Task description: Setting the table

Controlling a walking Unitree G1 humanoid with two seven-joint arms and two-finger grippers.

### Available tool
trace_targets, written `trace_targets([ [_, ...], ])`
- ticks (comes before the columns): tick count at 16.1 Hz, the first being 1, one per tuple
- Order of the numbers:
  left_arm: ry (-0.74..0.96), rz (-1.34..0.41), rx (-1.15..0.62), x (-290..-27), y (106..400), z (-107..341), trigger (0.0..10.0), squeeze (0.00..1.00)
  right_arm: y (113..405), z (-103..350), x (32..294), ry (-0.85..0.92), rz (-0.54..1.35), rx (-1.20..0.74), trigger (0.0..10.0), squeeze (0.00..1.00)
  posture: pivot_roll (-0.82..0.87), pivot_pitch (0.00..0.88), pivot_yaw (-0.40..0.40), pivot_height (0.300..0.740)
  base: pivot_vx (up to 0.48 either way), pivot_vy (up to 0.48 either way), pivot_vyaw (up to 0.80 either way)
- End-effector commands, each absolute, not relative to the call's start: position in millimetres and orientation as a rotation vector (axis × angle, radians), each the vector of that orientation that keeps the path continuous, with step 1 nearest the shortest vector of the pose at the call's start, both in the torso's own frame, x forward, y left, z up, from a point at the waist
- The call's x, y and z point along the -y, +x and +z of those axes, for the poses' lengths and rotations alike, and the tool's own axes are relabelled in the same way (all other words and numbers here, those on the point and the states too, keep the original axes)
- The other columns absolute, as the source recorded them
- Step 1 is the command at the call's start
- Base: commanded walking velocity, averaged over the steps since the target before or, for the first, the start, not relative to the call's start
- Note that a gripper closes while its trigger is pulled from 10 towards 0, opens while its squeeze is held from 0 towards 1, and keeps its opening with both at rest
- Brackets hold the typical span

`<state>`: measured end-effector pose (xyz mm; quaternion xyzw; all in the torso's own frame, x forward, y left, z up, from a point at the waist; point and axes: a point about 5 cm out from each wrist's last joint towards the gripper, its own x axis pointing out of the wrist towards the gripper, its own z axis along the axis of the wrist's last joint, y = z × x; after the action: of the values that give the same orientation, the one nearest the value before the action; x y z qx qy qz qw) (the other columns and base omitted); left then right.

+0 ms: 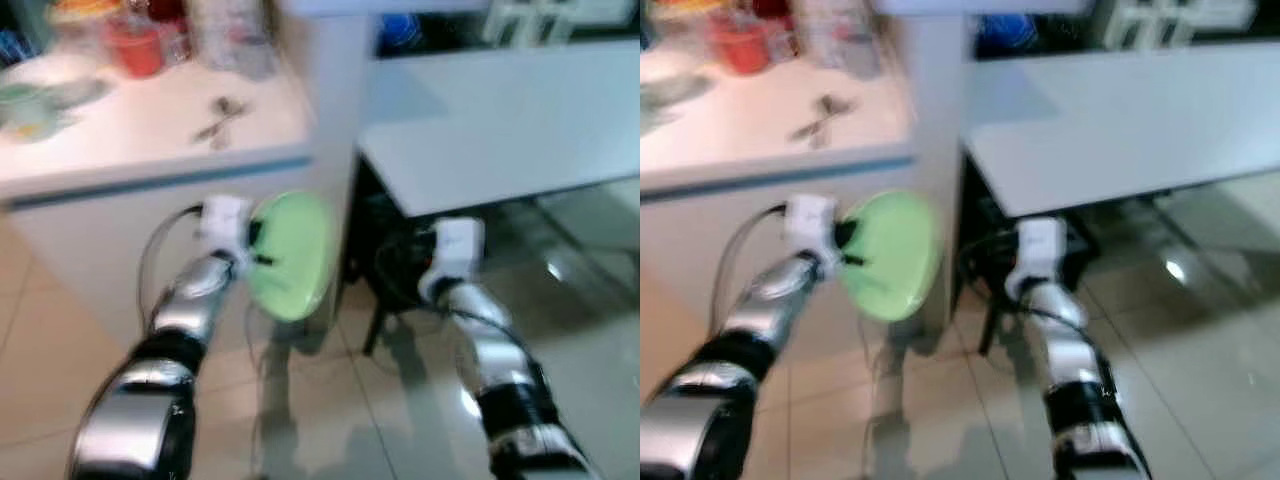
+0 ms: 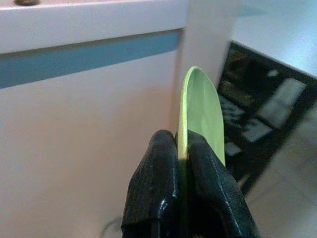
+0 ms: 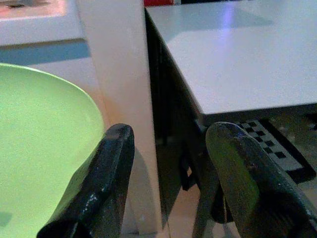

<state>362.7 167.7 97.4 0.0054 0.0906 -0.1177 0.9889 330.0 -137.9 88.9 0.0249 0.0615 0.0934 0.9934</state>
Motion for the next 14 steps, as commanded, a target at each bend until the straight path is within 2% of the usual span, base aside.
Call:
trace_targets([
  [1, 0.001, -0.273, -0.12, -152.3, 367.1, 108.2, 0.0, 0.0, 329.2, 89.5, 151.1, 0.046, 0.153, -0.121, 10.0, 0.0, -0.03, 0.0, 0.018, 0.74, 0.334, -0.341, 0.0],
  [7, -0.022, -0.282, -0.081, -152.0, 366.1, 111.1, 0.0, 0.0, 328.6, 88.3, 149.2, 0.045, 0.164, -0.124, 10.0, 0.0, -0.03, 0.0, 0.015, 0.74, 0.313, -0.357, 0.0],
  [10, 0.008, -0.244, -0.084, -155.1, 364.5, 108.1, 0.0, 0.0, 329.0, 87.6, 148.2, 0.044, 0.173, -0.131, 10.0, 0.0, -0.02, 0.0, 0.015, 0.74, 0.0, 0.0, 0.0],
  [11, 0.033, -0.198, -0.117, -159.7, 363.2, 101.8, 2.1, 0.0, 329.4, 87.2, 147.0, 0.041, 0.184, -0.137, 10.0, 0.0, -0.02, 0.0, 0.015, 0.74, 0.0, 0.0, 0.0],
  [12, 0.011, -0.155, -0.124, -165.8, 362.9, 99.9, 0.0, 0.0, 329.6, 87.2, 146.5, 0.041, 0.186, -0.137, 10.0, 0.0, -0.02, 0.0, 0.015, 0.74, 0.0, 0.0, 0.0],
  [14, -0.014, -0.059, -0.135, -183.9, 360.9, 96.3, 0.0, 0.0, 330.0, 86.9, 145.6, 0.041, 0.191, -0.138, 10.0, 0.0, -0.02, 0.0, 0.016, 0.74, 0.0, 0.0, 0.0],
])
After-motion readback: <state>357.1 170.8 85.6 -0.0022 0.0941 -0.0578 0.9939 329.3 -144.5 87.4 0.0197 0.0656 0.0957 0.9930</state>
